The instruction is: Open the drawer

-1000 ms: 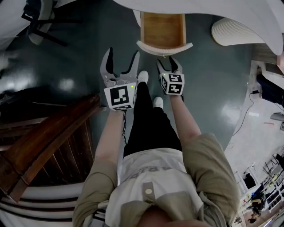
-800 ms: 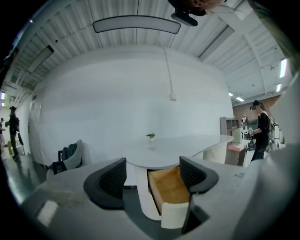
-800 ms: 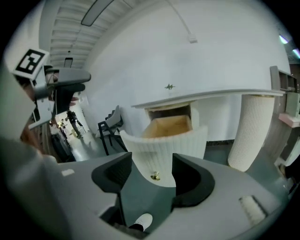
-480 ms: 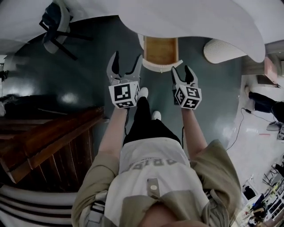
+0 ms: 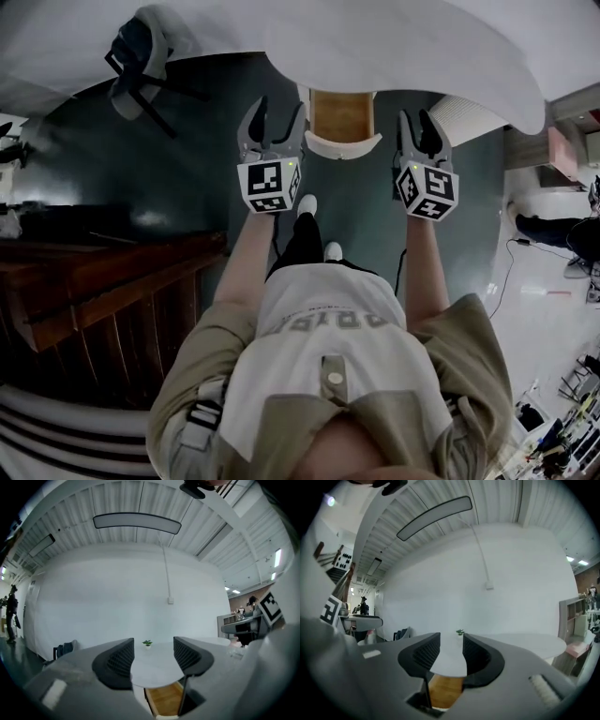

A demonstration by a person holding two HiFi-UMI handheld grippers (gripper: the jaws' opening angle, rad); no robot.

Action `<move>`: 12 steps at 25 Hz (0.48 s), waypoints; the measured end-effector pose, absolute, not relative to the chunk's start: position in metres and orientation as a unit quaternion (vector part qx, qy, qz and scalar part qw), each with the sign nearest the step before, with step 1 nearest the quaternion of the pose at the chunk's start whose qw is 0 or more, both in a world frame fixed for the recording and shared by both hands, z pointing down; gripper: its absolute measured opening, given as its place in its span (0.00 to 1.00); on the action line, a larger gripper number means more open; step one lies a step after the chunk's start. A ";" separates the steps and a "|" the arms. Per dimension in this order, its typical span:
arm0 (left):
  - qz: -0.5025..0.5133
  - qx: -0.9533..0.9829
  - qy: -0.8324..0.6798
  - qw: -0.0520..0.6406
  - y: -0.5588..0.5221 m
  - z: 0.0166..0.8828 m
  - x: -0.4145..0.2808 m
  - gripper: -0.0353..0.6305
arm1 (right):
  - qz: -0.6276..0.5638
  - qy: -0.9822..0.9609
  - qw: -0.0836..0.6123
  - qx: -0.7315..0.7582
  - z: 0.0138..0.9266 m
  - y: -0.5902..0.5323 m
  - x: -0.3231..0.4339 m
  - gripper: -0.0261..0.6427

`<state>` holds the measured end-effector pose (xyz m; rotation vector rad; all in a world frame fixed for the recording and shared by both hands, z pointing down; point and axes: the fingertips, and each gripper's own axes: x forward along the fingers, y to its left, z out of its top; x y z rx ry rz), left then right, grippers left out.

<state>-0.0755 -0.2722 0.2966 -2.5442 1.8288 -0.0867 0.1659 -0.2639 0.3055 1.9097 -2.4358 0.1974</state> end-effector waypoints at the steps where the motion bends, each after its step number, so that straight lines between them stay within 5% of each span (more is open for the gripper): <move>1: -0.031 -0.813 0.581 0.010 -0.270 0.293 -0.075 0.46 | 0.057 -0.784 0.019 0.617 0.298 -0.262 0.168 0.23; 9: -0.036 -0.811 0.582 0.045 -0.264 0.279 -0.075 0.21 | 0.034 -0.772 0.001 0.635 0.272 -0.252 0.176 0.04; 12: -0.036 -0.807 0.587 0.059 -0.261 0.277 -0.074 0.06 | 0.030 -0.778 -0.002 0.627 0.267 -0.247 0.174 0.04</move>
